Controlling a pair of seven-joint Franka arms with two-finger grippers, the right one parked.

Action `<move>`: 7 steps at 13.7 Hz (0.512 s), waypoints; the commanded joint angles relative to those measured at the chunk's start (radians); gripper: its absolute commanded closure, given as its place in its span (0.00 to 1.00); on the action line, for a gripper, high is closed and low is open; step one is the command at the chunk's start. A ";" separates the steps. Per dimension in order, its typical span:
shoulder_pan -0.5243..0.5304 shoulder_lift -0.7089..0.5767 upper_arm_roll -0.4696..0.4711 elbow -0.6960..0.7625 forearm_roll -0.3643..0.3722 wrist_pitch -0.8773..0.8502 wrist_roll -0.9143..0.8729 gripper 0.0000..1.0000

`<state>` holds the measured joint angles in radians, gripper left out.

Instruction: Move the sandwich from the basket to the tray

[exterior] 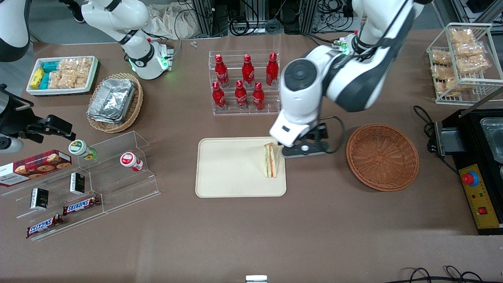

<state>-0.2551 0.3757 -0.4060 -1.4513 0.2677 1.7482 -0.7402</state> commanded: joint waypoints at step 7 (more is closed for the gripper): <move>0.378 -0.283 0.059 -0.029 -0.245 -0.319 0.644 0.00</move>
<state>0.1182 0.1653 -0.3831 -1.4506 0.0471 1.4554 -0.1389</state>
